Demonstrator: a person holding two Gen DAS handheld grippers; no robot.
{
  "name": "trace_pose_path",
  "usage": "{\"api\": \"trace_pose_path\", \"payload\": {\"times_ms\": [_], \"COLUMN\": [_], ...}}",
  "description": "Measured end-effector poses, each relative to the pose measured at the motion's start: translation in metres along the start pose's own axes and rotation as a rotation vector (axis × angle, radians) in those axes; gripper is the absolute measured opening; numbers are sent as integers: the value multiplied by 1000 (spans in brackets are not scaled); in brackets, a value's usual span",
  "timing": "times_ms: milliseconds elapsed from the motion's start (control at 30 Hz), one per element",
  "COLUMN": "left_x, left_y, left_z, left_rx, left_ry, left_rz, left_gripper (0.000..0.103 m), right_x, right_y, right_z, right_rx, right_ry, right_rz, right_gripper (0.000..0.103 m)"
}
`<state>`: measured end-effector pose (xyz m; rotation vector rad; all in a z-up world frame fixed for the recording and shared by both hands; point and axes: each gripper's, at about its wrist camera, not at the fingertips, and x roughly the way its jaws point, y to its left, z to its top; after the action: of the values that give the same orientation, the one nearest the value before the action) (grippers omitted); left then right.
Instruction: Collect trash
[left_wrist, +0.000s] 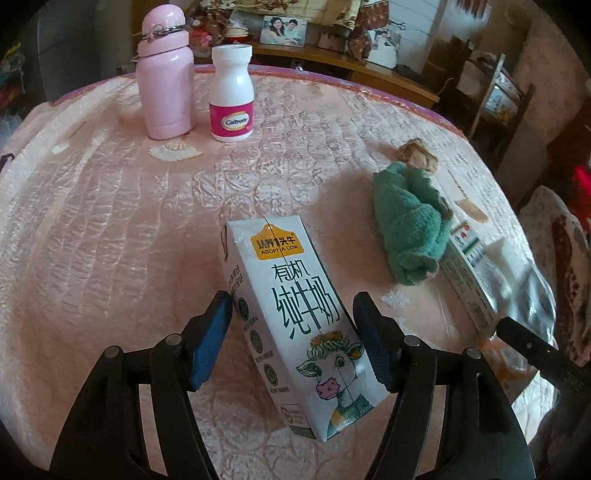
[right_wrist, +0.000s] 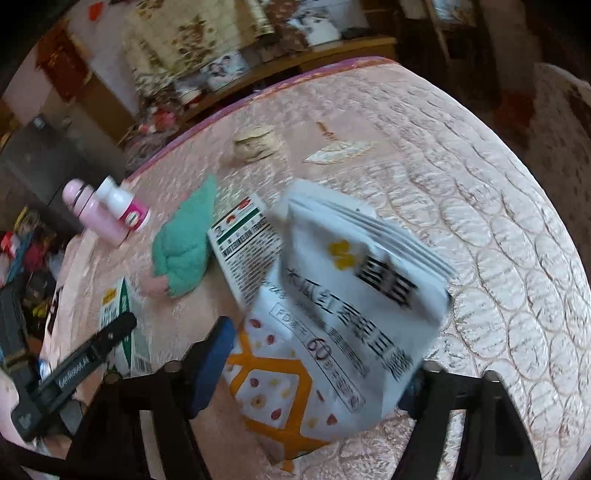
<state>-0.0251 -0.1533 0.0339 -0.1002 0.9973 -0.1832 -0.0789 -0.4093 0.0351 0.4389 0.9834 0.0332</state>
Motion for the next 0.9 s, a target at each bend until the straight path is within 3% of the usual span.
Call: {"api": "trace_pose_path", "payload": {"times_ms": [33, 200, 367, 567, 900], "left_x": [-1, -21, -49, -67, -71], "left_y": [2, 4, -8, -47, -112], "left_z": [-2, -15, -25, -41, -59], "left_rx": [-2, 15, 30, 118, 207], "left_ry": [8, -2, -21, -34, -13], "left_rz": [-20, -72, -130, -157, -214], "left_gripper": [65, 65, 64, 64, 64], "right_x": [-3, -29, -51, -71, -110], "right_y": [-1, -5, -12, -25, -71], "right_z": [-1, -9, -21, -33, -45], "right_rx": [-16, -78, -106, -79, -5], "right_ry": [1, 8, 2, -7, -46], "right_rz": [14, 71, 92, 127, 127], "right_gripper": [43, 28, 25, 23, 20]}}
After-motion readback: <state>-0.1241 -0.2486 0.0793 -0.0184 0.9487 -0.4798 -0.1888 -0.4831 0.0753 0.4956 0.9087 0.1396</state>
